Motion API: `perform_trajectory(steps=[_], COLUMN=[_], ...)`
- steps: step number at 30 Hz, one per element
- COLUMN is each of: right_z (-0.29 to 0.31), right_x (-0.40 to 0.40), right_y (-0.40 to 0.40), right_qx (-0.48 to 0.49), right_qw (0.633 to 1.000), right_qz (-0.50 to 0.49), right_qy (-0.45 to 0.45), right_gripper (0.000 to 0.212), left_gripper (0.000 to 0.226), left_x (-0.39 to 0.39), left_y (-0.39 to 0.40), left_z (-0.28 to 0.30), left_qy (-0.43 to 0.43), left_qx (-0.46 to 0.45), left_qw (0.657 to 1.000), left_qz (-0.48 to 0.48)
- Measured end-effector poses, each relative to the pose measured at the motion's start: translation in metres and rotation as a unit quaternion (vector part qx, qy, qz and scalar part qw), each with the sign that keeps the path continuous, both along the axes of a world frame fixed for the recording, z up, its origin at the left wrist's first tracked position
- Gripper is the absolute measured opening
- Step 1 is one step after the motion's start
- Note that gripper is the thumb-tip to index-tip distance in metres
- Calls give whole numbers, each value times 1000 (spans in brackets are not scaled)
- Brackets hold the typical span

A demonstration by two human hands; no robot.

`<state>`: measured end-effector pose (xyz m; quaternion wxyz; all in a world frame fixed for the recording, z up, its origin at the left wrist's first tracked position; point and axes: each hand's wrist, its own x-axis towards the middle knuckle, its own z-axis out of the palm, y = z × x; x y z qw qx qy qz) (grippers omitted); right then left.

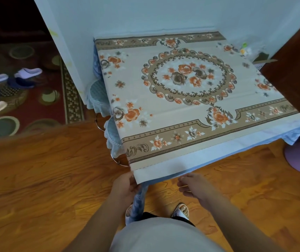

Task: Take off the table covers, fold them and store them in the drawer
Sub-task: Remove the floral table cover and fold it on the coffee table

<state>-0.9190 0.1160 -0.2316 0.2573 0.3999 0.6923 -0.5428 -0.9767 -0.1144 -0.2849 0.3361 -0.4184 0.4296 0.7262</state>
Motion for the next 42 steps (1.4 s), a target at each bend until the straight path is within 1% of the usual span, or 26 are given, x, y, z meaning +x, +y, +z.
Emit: perform_trajectory(steps=[3,6,8,9,11,14,15,17,18,19,20,21,22,23,25,26,27,29,31,33,35,36,37,38,39,42], right_z=[-2,-5,-7,-7,-7,-5,-4,-4,-3,-2,-1,0,0,1,2,2,2,2,-1,-5,-6,-3,-2,0,2,3], right_x=[0,3,4,5,5,5,5,4,4,4,3,2,1,0,-4,-7,-12,-26,-46,-67,-85,-92,-99,-105,-110,-118], right_y=[2,6,9,10,10,9,8,7,8,8,8,8,7,5,-1,-5,-9,-15,-14,-8,4,9,17,25,33,54], right_qx=[3,8,12,13,13,14,15,15,13,10,6,-1,-9,-21,-55,-78,-106,-176,-260,-318,-346,-345,-334,-307,-278,-182], right_qw=[1000,1000,1000,1000,1000,1000,1000,1000,1000,1000,1000,1000,999,999,997,995,990,969,925,870,829,819,817,823,836,889], right_qz=[3,3,-2,-5,-7,-2,1,5,4,-1,-6,-14,-23,-32,-51,-67,-93,-169,-266,-363,-421,-439,-452,-461,-458,-414], right_qy=[-1,-8,-14,-15,-16,-19,-22,-26,-27,-27,-26,-24,-21,-17,-7,2,14,41,74,103,127,132,131,124,113,74], right_gripper=[18,18,18,18,18,18,18,18,18,18,18,18,18,18,20,21,22,27,36,41,43,41,40,38,35,28], left_gripper=[23,22,27,33,38,41,41,37,30,18,16,24,31,35,42,47,55,70,82,93,94,91,88,85,83,76], left_x=[-4,-11,-20,-23,-29,-33,-34,-38,-40,-39,-36,-30,-23,-15,-5,-4,-4,-7,-12,-15,-16,-15,-13,-11,-9,-5], left_y=[-2,-8,-16,-20,-24,-16,-12,-9,-8,-9,-9,-10,-10,-10,-6,-5,-3,-3,-4,-5,-4,-2,-1,-3,-8,-29], left_z=[9,5,-3,-8,-15,-21,-22,-19,-17,-16,-9,-4,6,15,38,48,57,67,75,79,85,91,94,93,89,84], left_qy=[-15,-37,-39,-37,-39,-22,-9,6,13,33,74,126,178,224,285,297,304,329,357,386,401,401,393,382,374,350], left_qx=[28,38,84,109,140,135,121,55,-6,-87,-185,-266,-321,-347,-339,-321,-300,-288,-324,-360,-381,-383,-385,-393,-401,-376], left_qw=[999,992,983,976,970,978,981,987,987,984,972,953,930,911,896,898,902,898,876,848,829,828,830,831,831,855], left_qz=[41,112,161,183,193,159,149,148,157,155,124,72,27,7,18,37,55,43,6,-43,-80,-89,-94,-95,-93,-69])
